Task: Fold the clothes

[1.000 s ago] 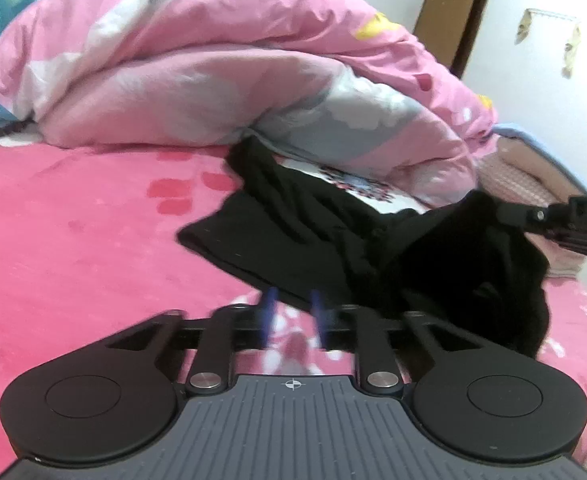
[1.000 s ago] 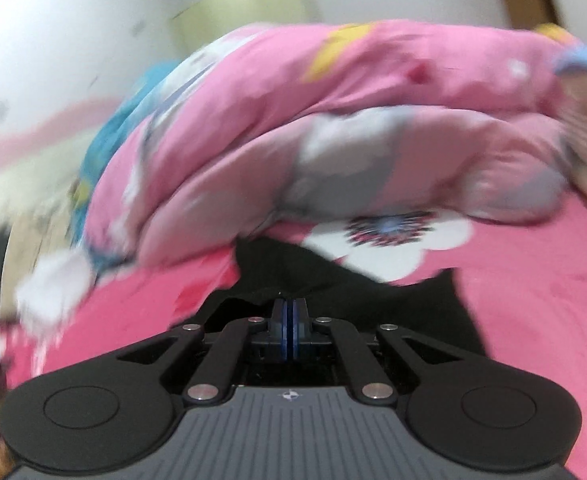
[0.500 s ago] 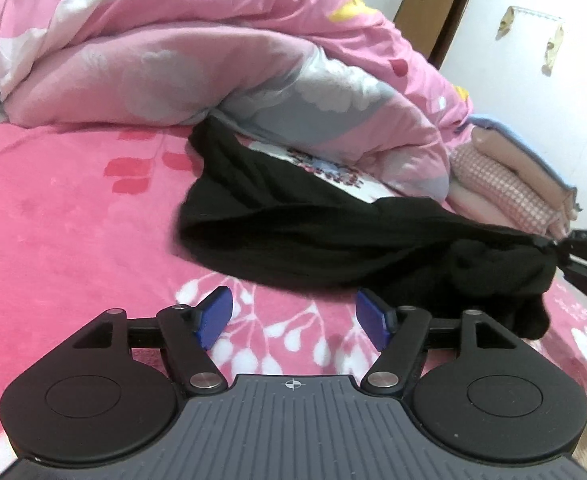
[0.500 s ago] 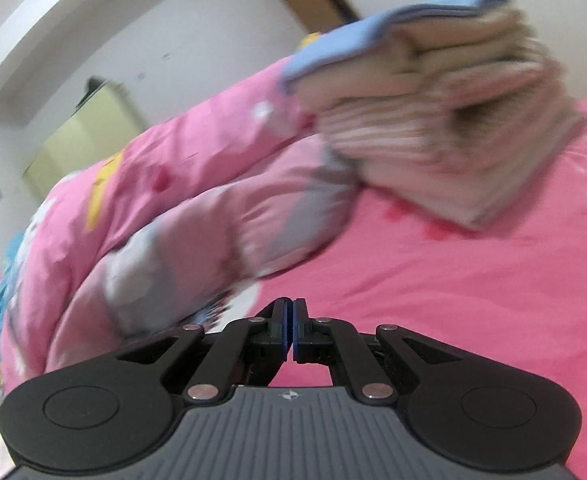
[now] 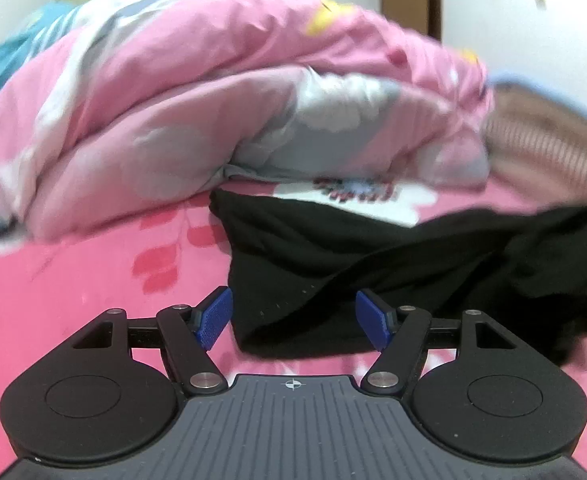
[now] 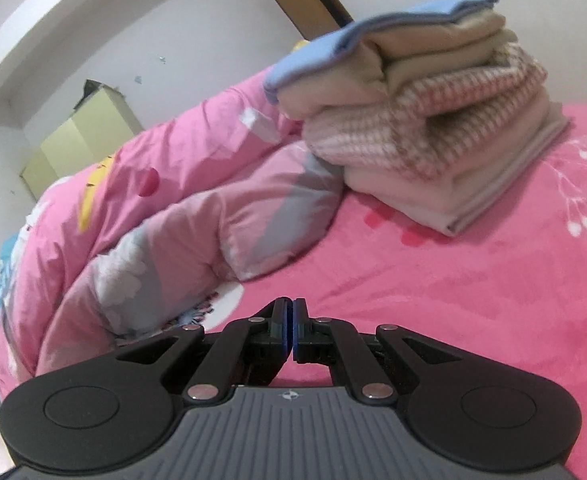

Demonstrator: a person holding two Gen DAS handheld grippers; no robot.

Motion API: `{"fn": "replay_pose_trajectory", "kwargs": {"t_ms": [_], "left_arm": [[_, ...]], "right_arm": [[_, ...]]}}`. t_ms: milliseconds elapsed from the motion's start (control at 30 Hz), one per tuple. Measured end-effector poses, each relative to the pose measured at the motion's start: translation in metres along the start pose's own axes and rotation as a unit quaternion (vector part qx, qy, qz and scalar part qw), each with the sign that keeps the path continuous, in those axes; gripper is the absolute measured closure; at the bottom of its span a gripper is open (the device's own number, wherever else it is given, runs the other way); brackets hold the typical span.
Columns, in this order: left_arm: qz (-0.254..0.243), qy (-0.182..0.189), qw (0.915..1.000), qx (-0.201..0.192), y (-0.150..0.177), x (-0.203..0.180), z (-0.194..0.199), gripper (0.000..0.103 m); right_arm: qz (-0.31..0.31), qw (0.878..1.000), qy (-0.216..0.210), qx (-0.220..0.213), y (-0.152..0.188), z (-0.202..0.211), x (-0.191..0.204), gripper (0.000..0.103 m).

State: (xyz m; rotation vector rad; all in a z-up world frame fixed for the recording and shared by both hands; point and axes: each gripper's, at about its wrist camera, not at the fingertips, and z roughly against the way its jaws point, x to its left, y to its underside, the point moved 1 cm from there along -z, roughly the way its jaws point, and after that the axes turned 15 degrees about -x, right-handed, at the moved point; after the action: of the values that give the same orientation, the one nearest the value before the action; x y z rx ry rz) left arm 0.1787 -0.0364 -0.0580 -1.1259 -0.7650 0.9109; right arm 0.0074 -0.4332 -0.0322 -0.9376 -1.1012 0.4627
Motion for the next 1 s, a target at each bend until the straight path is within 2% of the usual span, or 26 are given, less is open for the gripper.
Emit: {"fn": "replay_pose_trajectory", "kwargs": {"t_ms": [67, 133, 167, 233, 333, 567, 733, 1000], "left_arm": [[-0.042, -0.011, 0.9989, 0.017, 0.003, -0.007, -0.017, 0.039], [-0.070, -0.023, 0.9965, 0.038, 0.009, -0.011, -0.033, 0.062], [-0.072, -0.027, 0.9960, 0.046, 0.011, -0.010, -0.037, 0.069], [-0.056, -0.041, 0.9965, 0.046, 0.010, -0.004, -0.039, 0.098], [-0.035, -0.074, 0.9965, 0.018, 0.000, 0.005, -0.026, 0.102], [-0.018, -0.126, 0.9886, -0.080, -0.046, 0.021, 0.050, 0.102], [-0.007, -0.141, 0.9797, -0.142, -0.083, 0.029, 0.110, 0.102], [-0.013, -0.144, 0.9611, -0.235, -0.151, 0.026, 0.184, 0.102]], "right_arm": [[0.004, 1.000, -0.004, -0.001, -0.001, 0.000, 0.002, 0.102], [0.008, 1.000, -0.008, -0.002, -0.002, 0.000, 0.004, 0.102], [0.010, 1.000, -0.009, -0.003, -0.001, 0.000, 0.004, 0.102], [0.016, 1.000, -0.012, -0.008, -0.001, 0.001, 0.006, 0.102], [0.029, 0.999, -0.018, -0.020, -0.003, 0.007, 0.010, 0.102], [0.062, 0.995, -0.050, -0.063, -0.023, 0.037, 0.039, 0.102], [0.100, 0.986, -0.082, -0.105, -0.045, 0.073, 0.071, 0.102], [0.157, 0.963, -0.126, -0.179, -0.096, 0.130, 0.118, 0.102]]}}
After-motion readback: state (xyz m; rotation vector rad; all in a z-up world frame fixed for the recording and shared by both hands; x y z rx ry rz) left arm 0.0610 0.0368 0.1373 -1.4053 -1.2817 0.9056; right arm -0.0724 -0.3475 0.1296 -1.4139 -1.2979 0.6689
